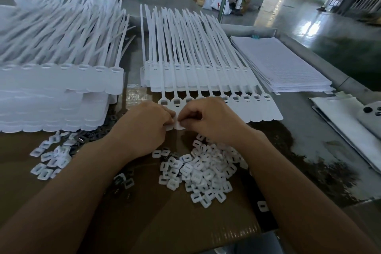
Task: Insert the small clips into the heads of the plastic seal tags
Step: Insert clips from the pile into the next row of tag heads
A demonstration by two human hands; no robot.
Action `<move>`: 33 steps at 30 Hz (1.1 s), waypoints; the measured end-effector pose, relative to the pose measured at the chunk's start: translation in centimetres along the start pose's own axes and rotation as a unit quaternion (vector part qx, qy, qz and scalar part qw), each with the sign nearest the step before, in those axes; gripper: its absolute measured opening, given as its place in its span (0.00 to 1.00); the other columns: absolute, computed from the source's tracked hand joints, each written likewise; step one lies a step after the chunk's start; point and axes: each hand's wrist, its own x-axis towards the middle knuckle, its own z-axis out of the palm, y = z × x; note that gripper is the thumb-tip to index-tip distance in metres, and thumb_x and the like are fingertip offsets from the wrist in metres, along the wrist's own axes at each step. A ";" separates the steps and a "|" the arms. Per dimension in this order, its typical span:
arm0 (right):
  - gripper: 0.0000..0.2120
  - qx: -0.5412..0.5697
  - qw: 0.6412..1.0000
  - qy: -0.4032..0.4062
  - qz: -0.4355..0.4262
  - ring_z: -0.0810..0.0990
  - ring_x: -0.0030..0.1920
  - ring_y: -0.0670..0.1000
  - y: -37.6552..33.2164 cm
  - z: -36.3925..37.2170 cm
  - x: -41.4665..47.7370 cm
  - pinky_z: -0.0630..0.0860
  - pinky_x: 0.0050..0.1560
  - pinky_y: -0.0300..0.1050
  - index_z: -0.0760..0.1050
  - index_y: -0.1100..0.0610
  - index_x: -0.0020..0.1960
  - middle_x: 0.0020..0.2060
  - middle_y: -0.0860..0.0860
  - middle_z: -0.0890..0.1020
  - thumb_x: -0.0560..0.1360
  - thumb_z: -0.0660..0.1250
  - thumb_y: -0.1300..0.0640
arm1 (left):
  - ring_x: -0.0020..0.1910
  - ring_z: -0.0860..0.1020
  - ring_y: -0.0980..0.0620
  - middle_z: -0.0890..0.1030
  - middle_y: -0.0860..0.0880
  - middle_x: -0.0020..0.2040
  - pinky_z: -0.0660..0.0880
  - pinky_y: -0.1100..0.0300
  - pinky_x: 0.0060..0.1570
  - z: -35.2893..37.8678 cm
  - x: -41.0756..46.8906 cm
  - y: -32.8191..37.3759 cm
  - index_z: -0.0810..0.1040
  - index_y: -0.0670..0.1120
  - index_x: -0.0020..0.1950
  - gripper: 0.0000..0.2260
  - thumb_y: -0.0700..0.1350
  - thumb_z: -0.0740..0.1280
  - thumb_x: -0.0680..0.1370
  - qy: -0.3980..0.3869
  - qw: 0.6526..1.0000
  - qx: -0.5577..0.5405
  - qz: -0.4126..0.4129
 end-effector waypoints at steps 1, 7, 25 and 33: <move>0.04 0.014 1.000 0.016 0.016 0.77 0.38 0.34 0.2 -0.1 0.2 0.74 0.46 0.30 0.82 0.56 0.46 0.35 0.39 0.78 0.72 0.70 0.61 | 0.60 0.73 0.54 0.78 0.52 0.60 0.67 0.62 0.62 0.1 0.0 0.0 0.79 0.47 0.59 0.18 0.36 0.57 0.73 -0.006 1.000 0.008 -0.002; 0.06 0.017 0.997 0.023 0.076 0.76 0.39 0.43 0.8 -0.8 2.8 0.71 0.42 0.32 0.81 0.59 0.49 0.36 0.45 0.78 0.74 0.67 0.62 | 0.58 0.73 0.52 0.78 0.49 0.59 0.72 0.55 0.57 0.2 0.2 0.1 0.78 0.46 0.58 0.16 0.39 0.58 0.73 -0.029 0.998 0.052 -0.018; 0.07 -0.074 0.995 -0.031 0.065 0.78 0.47 0.49 -0.8 1.2 7.0 0.74 0.46 0.41 0.81 0.61 0.45 0.47 0.52 0.82 0.74 0.64 0.63 | 0.51 0.76 0.50 0.79 0.50 0.55 0.75 0.56 0.49 0.3 0.2 0.4 0.79 0.48 0.55 0.17 0.38 0.57 0.72 -0.028 0.998 0.045 -0.044; 0.05 -0.028 0.995 0.070 0.065 0.79 0.47 0.47 0.0 2.2 6.4 0.75 0.51 0.41 0.83 0.55 0.44 0.44 0.48 0.84 0.70 0.69 0.62 | 0.50 0.76 0.50 0.78 0.50 0.55 0.75 0.56 0.48 0.4 0.4 0.6 0.78 0.49 0.57 0.17 0.38 0.57 0.73 -0.026 0.997 0.055 -0.040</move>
